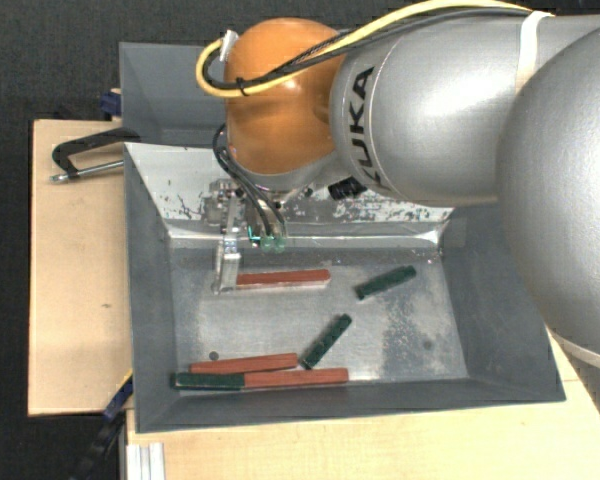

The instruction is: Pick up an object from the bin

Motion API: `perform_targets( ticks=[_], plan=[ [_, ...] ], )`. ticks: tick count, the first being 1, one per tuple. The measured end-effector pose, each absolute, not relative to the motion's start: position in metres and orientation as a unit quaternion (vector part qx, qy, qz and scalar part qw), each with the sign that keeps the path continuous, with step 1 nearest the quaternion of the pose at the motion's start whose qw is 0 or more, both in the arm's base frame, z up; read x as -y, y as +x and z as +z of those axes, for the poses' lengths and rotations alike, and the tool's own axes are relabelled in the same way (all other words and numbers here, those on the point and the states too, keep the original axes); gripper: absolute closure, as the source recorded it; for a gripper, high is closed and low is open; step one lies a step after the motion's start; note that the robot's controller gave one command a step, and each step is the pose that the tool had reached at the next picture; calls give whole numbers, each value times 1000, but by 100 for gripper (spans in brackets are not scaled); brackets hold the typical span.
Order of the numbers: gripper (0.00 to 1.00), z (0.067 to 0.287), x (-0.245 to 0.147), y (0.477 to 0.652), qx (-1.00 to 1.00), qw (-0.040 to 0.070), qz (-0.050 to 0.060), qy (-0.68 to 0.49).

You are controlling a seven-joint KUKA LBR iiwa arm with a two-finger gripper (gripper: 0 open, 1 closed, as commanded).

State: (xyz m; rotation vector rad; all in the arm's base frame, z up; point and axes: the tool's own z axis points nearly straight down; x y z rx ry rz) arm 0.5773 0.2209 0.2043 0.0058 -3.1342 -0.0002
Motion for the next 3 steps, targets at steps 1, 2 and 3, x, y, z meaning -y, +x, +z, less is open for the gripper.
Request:
perform_targets(
  ticks=[1,2,3],
  plan=[
    [0,210,-220,579,1000,-1,-1,0],
    [0,119,-163,583,1000,-2,-1,23],
    [0,106,-149,584,999,0,-1,38]
  ],
)
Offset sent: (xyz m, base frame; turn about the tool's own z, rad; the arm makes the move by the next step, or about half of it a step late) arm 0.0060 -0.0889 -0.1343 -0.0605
